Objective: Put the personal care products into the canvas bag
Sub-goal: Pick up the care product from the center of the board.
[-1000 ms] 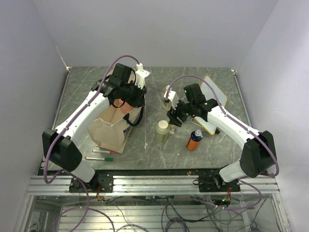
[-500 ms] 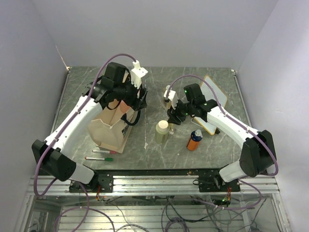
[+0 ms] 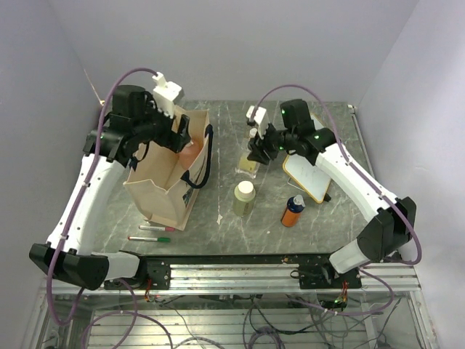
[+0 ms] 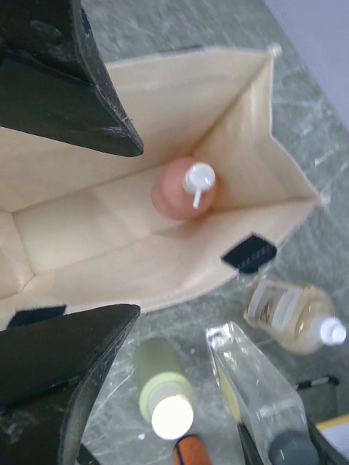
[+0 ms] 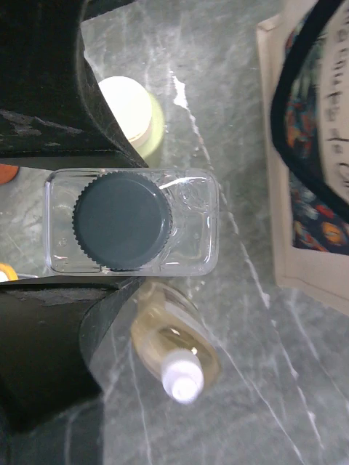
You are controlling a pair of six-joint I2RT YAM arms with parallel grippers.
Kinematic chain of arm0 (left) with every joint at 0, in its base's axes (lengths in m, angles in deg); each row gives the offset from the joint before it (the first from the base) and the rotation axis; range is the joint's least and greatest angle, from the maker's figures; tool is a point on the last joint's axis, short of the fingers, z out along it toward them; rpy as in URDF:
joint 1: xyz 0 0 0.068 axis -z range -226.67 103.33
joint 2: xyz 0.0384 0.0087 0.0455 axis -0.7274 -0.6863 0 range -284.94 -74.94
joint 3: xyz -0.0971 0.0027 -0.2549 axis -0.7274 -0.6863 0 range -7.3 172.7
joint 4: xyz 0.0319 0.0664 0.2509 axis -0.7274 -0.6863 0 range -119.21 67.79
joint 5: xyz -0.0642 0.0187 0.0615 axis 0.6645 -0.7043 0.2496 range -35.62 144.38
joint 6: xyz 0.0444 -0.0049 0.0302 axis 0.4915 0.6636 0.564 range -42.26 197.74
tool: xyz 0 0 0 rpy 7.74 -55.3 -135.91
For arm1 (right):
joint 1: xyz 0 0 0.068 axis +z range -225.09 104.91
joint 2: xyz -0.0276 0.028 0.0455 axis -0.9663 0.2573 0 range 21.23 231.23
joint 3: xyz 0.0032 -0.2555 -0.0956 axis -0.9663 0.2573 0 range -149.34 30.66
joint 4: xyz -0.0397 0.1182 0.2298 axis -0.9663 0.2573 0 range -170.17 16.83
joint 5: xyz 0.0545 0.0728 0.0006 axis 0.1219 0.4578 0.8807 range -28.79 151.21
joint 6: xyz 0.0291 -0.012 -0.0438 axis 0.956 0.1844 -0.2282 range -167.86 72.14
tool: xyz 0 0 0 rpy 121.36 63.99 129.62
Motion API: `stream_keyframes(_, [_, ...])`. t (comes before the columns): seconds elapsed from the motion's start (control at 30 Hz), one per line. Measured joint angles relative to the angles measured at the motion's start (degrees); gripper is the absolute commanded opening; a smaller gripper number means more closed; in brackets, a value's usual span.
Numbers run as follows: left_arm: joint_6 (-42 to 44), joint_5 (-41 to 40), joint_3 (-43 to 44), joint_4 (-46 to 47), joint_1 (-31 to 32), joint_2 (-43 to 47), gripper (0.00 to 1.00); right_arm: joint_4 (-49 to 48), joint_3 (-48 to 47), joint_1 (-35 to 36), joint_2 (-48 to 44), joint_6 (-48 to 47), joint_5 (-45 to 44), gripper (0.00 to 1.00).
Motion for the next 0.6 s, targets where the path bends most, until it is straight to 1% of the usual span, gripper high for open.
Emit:
stream_keyframes(0.13, [-0.57, -2.29, 0.09, 0.0, -3.98, 1.42, 0.94, 2.32, -8.35, 0.02, 1.68, 1.7, -0.02, 0.0])
stream_keyframes(0.3, [-0.96, -6.62, 0.17, 0.02, -6.8, 2.45, 0.94, 5.2, -19.85, 0.94, 5.33, 4.42, -0.98, 0.0])
stream_keyframes(0.47, [-0.96, -11.41, 0.15, 0.04, -9.66, 3.13, 0.93, 8.48, -32.85, 4.46, 10.56, 5.99, -2.82, 0.0])
stream_keyframes(0.6, [-0.9, -14.67, -0.52, 0.28, -10.34, 3.74, 0.92, 11.61, -43.65, 8.09, 15.1, 6.86, -3.96, 0.0])
